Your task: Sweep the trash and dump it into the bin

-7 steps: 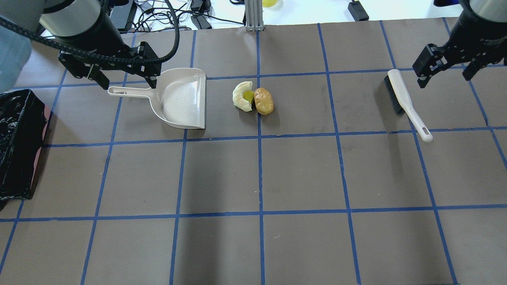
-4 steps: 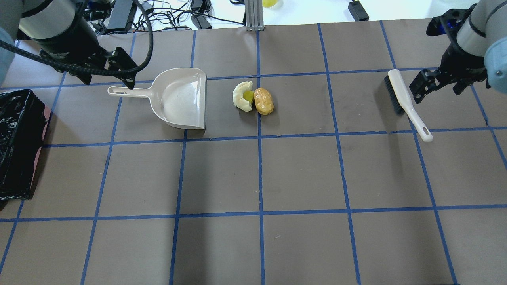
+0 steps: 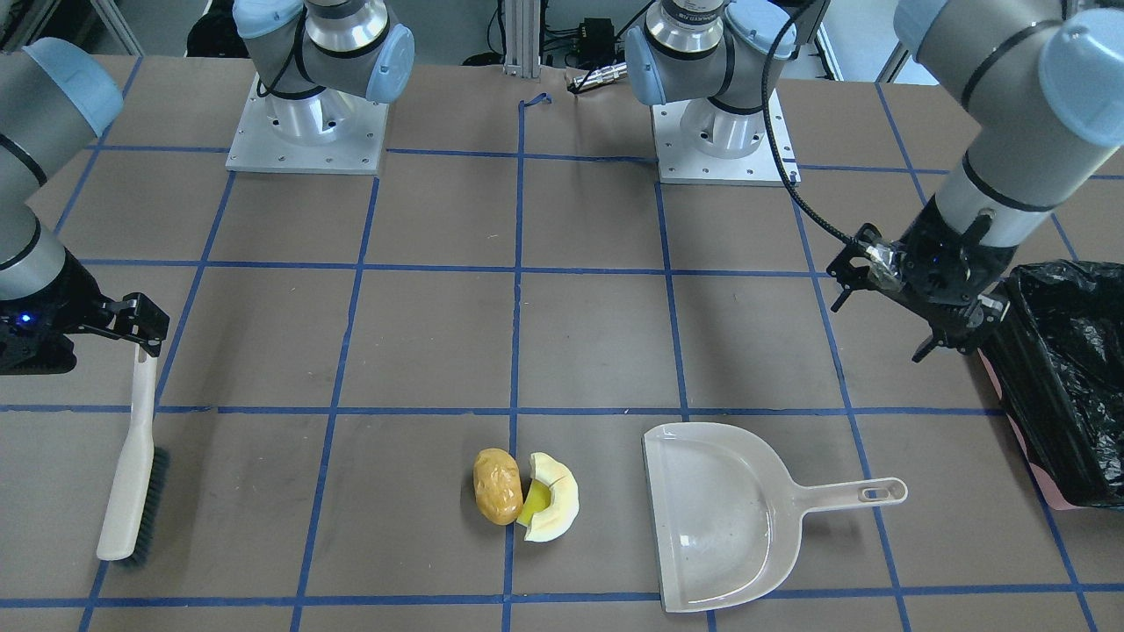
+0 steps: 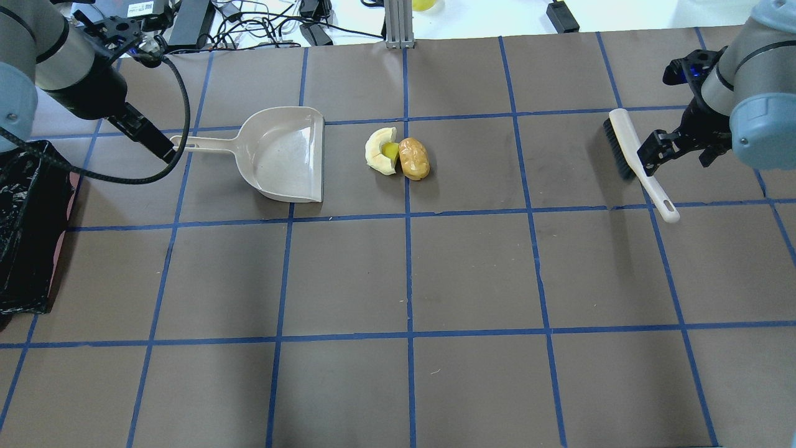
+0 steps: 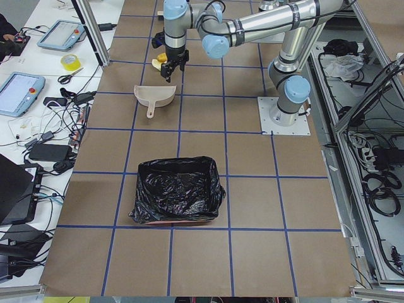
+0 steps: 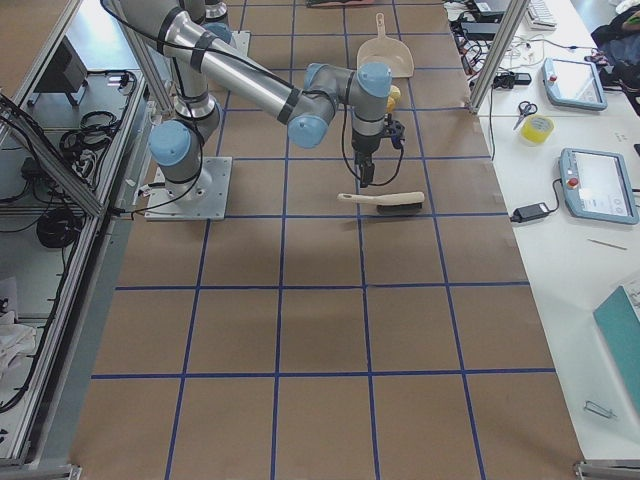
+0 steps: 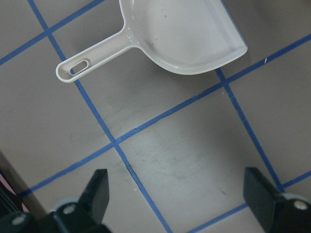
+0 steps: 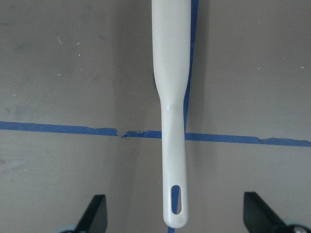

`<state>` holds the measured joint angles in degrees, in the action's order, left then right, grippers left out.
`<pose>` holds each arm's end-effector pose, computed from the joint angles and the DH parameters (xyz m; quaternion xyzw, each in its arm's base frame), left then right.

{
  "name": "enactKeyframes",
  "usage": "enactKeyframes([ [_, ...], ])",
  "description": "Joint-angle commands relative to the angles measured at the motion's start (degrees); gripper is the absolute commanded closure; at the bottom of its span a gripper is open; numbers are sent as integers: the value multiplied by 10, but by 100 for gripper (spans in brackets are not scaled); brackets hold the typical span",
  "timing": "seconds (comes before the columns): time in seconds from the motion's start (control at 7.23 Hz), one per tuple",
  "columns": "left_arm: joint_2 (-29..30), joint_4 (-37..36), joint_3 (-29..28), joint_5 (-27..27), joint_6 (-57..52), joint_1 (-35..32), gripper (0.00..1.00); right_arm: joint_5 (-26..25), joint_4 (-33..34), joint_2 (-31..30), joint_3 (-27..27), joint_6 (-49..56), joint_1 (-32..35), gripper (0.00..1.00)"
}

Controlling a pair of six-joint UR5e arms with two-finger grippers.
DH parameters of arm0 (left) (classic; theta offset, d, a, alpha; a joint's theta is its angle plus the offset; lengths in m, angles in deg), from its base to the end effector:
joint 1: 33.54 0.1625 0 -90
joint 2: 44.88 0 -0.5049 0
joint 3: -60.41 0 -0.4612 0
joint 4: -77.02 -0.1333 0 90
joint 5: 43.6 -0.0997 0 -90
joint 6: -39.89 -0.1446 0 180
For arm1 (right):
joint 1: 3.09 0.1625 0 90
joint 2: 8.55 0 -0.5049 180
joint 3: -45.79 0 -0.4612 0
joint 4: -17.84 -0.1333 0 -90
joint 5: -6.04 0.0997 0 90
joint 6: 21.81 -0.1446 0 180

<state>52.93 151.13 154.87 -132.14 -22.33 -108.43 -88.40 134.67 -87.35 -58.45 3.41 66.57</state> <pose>0.0314 -0.6419 0.4267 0.3998 0.9160 -0.0326 0.0098 -0.1002 -0.6216 0.3180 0.0421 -0.9983 -0.0038 0.0404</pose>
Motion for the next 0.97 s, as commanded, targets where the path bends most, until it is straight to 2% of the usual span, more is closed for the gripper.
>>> enactKeyframes([
  [0.0,82,-40,-20,-4,-203,6,3,3,5,31,0,3,-5,0],
  [0.28,142,-39,-77,-5,-373,6,0,8,10,58,-1,7,-6,0],
  [0.55,176,-42,-98,-19,-384,-17,0,11,23,81,-2,7,-17,0],
  [0.83,224,-44,-157,-50,-395,-24,0,10,14,84,-6,7,-26,0],
])
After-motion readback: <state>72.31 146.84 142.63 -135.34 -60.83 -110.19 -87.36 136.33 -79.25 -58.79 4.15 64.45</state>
